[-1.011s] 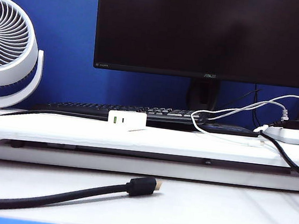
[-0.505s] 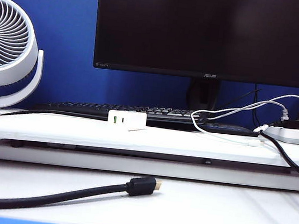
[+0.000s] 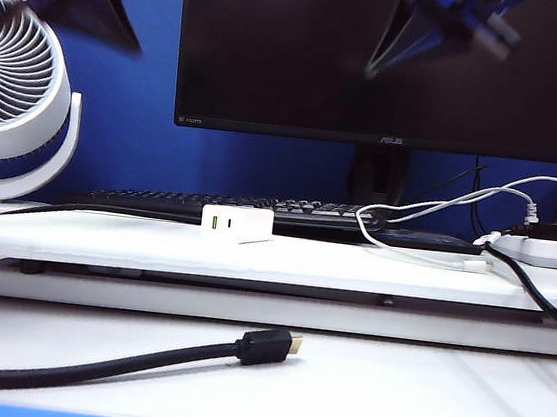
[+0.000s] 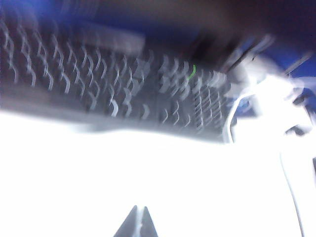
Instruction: Pick up the Type-C charging cable and the charging base, insert one end of the Type-C charger into the corresponding slot on the base, and finally place the plugged-in charger back on the table.
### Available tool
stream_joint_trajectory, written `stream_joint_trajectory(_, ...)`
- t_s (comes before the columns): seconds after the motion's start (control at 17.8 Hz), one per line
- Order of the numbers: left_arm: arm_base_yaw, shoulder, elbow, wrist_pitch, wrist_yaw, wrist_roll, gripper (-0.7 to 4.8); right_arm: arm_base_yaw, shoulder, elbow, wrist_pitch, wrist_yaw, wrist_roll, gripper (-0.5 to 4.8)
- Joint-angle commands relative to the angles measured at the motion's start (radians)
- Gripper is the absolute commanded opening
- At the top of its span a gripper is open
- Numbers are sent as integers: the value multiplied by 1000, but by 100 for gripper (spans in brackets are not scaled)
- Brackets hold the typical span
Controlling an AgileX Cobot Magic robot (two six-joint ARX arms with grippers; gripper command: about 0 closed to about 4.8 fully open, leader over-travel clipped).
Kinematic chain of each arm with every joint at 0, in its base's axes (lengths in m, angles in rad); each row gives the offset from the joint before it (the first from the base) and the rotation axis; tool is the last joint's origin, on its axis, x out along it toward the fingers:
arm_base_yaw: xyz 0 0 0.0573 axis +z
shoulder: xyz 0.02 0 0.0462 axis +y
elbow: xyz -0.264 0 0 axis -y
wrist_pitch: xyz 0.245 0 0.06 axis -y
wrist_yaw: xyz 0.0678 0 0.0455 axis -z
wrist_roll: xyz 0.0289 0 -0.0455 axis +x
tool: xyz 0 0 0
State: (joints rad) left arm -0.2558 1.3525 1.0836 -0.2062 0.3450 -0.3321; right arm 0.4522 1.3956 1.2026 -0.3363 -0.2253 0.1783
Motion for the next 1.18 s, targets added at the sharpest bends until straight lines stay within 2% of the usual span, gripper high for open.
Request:
stream_joint_trajectory(0.06,-42,92,20,10,11,-39,177,6,63,5,31,-74,9,233)
stream_joint_trajectory(0.17,-42,168,46,13,45,-69,189,8,99,5,32,-124,9,244)
stream_joint_trajectory(0.39,-45,233,78,32,108,-68,192,8,132,5,30,-134,8,244)
stream_joint_trajectory(0.67,-79,292,138,25,101,-61,191,8,164,5,26,-154,7,244)
stream_joint_trajectory(0.79,-109,344,193,-84,71,-56,180,8,170,5,19,-149,3,244)
stream_joint_trajectory(0.9,-128,389,238,-175,64,-16,180,8,170,4,10,-133,-3,244)
stream_joint_trajectory(1.18,-181,424,253,-215,12,7,179,8,167,8,-80,-137,-54,243)
